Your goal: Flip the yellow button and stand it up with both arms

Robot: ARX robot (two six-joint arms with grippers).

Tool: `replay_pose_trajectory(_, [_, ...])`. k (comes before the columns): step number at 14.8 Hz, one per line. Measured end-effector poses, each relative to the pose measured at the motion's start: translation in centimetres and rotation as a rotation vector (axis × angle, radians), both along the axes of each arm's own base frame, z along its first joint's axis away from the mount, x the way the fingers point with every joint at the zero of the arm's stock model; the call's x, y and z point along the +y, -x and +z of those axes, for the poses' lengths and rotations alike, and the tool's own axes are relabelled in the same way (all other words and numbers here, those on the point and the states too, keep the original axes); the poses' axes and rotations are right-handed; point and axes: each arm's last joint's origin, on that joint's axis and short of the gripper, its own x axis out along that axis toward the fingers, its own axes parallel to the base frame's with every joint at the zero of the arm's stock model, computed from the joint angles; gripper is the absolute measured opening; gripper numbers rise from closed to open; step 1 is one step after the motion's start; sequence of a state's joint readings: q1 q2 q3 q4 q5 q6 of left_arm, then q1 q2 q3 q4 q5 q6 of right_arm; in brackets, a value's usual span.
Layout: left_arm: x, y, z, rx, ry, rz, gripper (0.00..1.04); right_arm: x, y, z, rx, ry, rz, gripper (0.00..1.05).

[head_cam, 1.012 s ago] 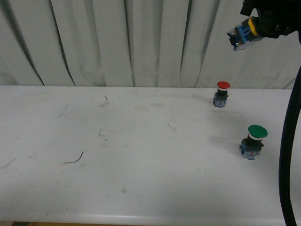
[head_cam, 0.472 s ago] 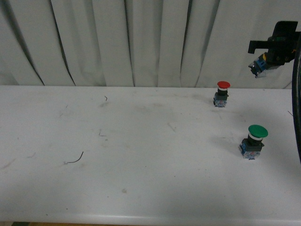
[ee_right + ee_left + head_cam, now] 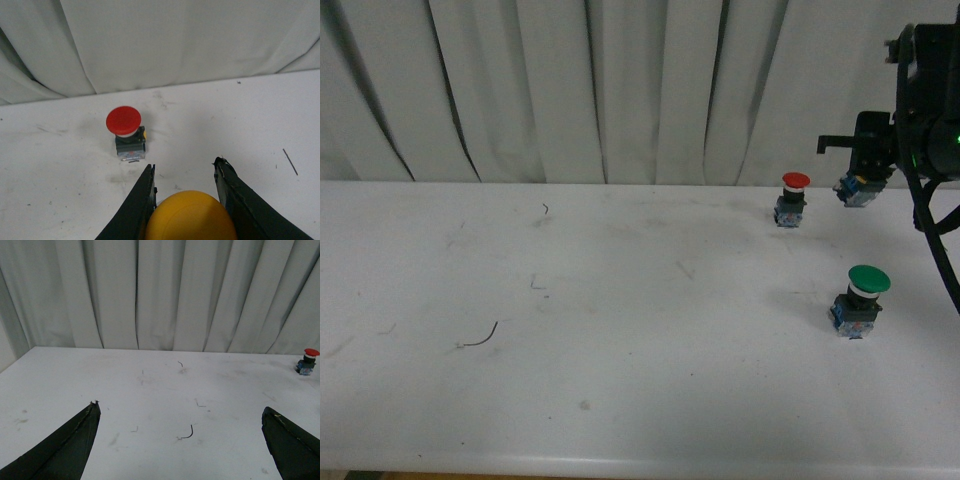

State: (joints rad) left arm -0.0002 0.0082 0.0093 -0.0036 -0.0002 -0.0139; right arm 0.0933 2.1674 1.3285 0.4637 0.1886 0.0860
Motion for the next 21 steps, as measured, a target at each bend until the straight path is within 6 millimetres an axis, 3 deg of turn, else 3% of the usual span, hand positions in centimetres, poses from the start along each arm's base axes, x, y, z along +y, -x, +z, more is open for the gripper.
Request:
replay_pose_trajectory(3, [0.0,0.0,0.0,0.0,0.0,0.0,0.98,1.2,-0.7,-2.4,0.092,0.022,-0.024,0.33])
replay_pose_trajectory(7, [0.0,0.0,0.0,0.0,0.0,0.0,0.98,2.8,-1.4,-4.1,0.157,0.053,-0.034,0.33])
replay_pose_trajectory(17, [0.0,0.0,0.0,0.0,0.0,0.0,0.98,2.5,-2.9,-4.5,0.17,0.136,-0.116,0.33])
replay_pose_trajectory(21, [0.0,0.0,0.0,0.0,0.0,0.0,0.98,2.6,-3.5,-5.5,0.206,0.156,-0.132,0.33])
